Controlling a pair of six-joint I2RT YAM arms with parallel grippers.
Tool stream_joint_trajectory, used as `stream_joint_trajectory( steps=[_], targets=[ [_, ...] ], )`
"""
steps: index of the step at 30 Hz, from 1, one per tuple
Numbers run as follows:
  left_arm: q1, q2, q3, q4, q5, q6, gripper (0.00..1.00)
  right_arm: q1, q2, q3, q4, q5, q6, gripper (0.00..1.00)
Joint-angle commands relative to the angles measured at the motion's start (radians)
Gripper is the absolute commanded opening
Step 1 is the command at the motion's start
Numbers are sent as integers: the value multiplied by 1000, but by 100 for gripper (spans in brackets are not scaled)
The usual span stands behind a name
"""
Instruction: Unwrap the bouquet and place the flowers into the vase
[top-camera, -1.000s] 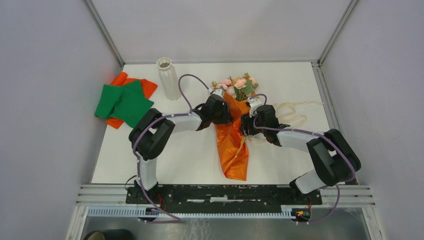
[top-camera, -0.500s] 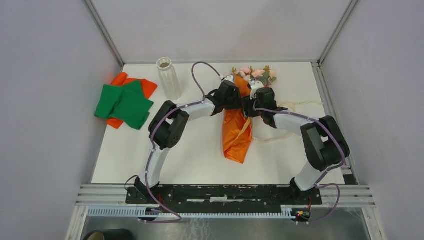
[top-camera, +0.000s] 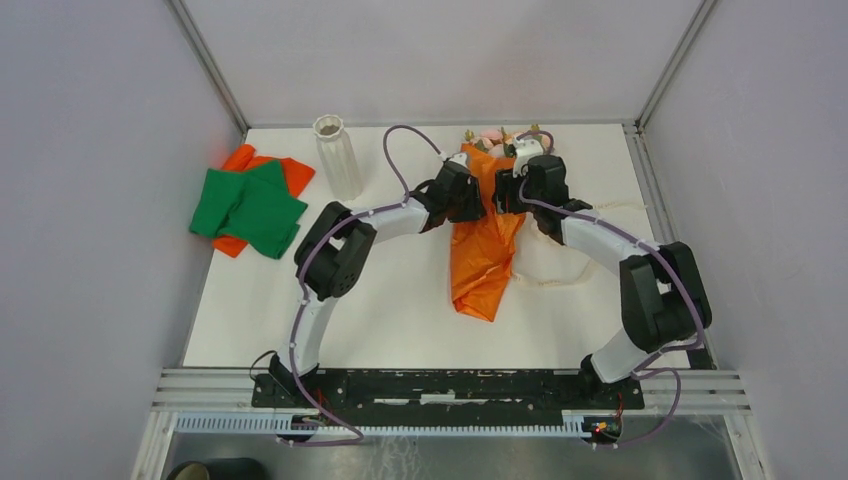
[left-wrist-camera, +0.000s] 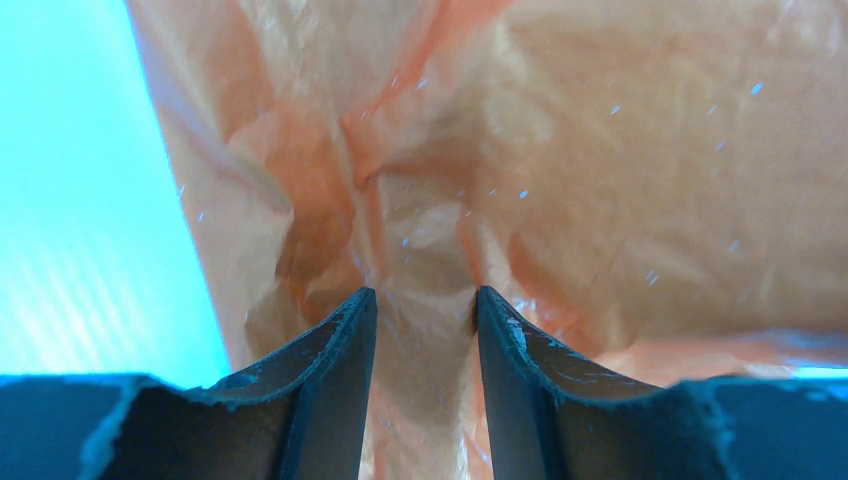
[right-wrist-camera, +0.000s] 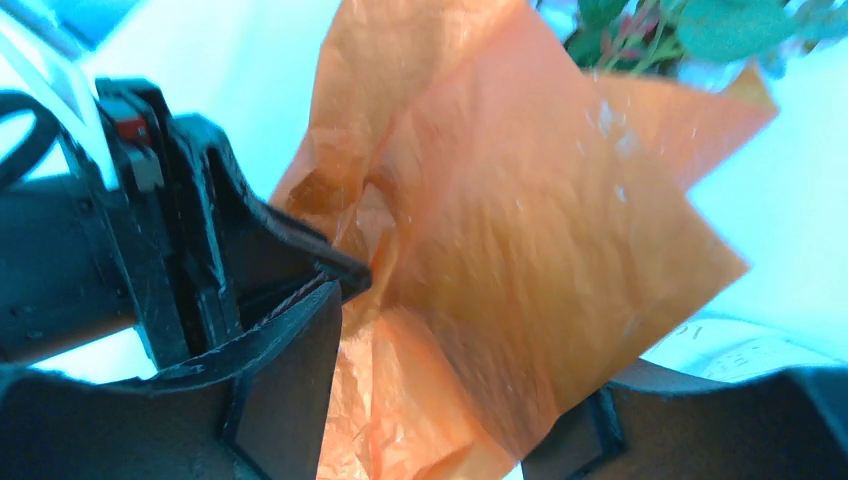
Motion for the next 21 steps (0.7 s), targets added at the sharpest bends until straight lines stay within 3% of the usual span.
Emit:
stream_joint_trajectory(
  steps=[1,7,12,21],
  targets=[
    [-4,-202,-90,2,-9,33,49,0,-91,30,15,-32,-12,64],
    [-4,-494,-232,-28,-126,72,49,2,-91,52,17,-79,3,64],
    [-19,-690,-298,-72,-85,103,49,9,-83,58,54,-138,34,64],
    [-185,-844,-440,-48,-222,104,49,108,60,293,21,-256,56,64]
  ],
)
